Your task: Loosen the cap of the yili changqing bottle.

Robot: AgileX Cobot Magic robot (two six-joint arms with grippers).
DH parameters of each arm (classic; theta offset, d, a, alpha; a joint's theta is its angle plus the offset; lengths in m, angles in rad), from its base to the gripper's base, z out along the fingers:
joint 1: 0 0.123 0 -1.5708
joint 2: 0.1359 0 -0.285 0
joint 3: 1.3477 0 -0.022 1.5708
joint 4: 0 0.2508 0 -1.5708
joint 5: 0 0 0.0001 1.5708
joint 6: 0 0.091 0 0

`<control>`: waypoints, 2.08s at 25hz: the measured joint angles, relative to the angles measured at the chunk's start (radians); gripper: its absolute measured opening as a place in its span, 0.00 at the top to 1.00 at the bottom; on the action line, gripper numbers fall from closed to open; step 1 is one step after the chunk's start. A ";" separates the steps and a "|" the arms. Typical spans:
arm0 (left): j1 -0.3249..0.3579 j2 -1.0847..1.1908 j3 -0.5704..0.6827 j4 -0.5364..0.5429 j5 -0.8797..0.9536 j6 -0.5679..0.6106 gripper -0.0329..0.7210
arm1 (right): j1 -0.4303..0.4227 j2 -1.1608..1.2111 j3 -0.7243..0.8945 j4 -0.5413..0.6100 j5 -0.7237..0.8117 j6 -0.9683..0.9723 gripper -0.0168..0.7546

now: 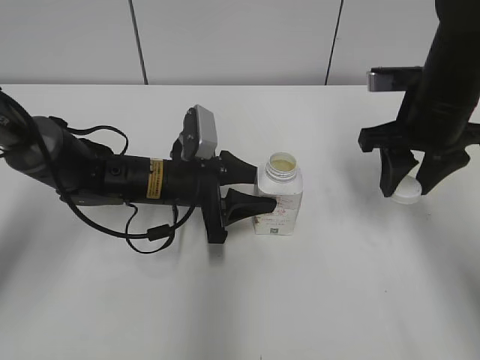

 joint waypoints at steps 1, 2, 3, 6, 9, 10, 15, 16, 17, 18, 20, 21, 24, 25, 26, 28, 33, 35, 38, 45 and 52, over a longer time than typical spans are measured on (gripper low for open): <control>0.000 0.000 0.000 0.000 0.000 0.000 0.47 | -0.007 0.000 0.031 -0.002 -0.036 0.000 0.48; 0.000 0.000 0.000 0.000 0.000 0.000 0.47 | -0.013 0.000 0.060 -0.005 -0.062 0.000 0.48; 0.000 0.000 0.000 0.000 0.000 0.000 0.47 | -0.015 0.000 0.088 -0.010 -0.114 0.000 0.48; 0.000 0.000 0.000 0.000 0.000 0.000 0.47 | -0.015 0.018 0.132 -0.016 -0.245 0.000 0.48; 0.000 0.000 0.000 0.000 0.000 0.000 0.47 | -0.015 0.065 0.140 -0.016 -0.324 0.000 0.48; 0.000 0.000 0.000 0.000 0.000 0.000 0.47 | -0.015 0.080 0.141 -0.016 -0.343 -0.001 0.48; 0.000 0.000 0.000 0.000 0.000 0.000 0.47 | -0.015 0.136 0.143 -0.016 -0.429 -0.001 0.48; 0.000 0.000 0.000 0.000 -0.001 0.000 0.47 | -0.015 0.138 0.143 -0.016 -0.440 -0.001 0.48; 0.000 0.000 0.000 0.000 -0.001 0.000 0.47 | -0.015 0.139 0.143 -0.016 -0.453 -0.001 0.48; 0.000 0.000 0.000 0.000 -0.001 0.000 0.47 | -0.015 0.139 0.143 -0.016 -0.460 -0.001 0.48; 0.000 0.000 0.000 0.000 -0.001 0.000 0.47 | -0.015 0.139 0.143 -0.016 -0.463 -0.001 0.48; 0.000 0.000 0.000 0.000 -0.001 0.000 0.47 | -0.015 0.139 0.143 -0.016 -0.463 -0.001 0.47; 0.000 0.000 0.000 0.000 -0.001 0.000 0.47 | -0.015 0.139 0.143 -0.016 -0.463 -0.004 0.34; 0.000 0.000 0.000 0.000 -0.001 0.000 0.47 | -0.015 0.139 0.143 -0.016 -0.463 -0.005 0.28; 0.000 0.000 0.000 0.000 -0.001 0.000 0.47 | -0.015 0.139 0.143 -0.016 -0.463 -0.005 0.25; 0.000 0.000 0.000 0.000 -0.001 0.000 0.47 | -0.015 0.139 0.143 -0.016 -0.463 -0.007 0.22; 0.000 0.000 0.000 0.016 0.001 -0.001 0.30 | -0.015 0.139 0.144 -0.005 -0.457 -0.009 0.21; 0.004 0.000 0.000 0.028 0.003 -0.007 0.24 | -0.015 0.139 0.144 -0.002 -0.445 -0.015 0.21; 0.018 0.000 0.000 0.036 0.003 -0.011 0.20 | -0.012 0.139 0.144 0.001 -0.421 -0.020 0.21; 0.060 -0.012 0.000 0.108 0.020 -0.073 0.19 | -0.012 0.088 0.145 0.005 -0.390 -0.022 0.21; 0.108 -0.082 0.000 0.182 0.115 -0.196 0.19 | -0.012 -0.009 0.145 0.005 -0.387 -0.026 0.21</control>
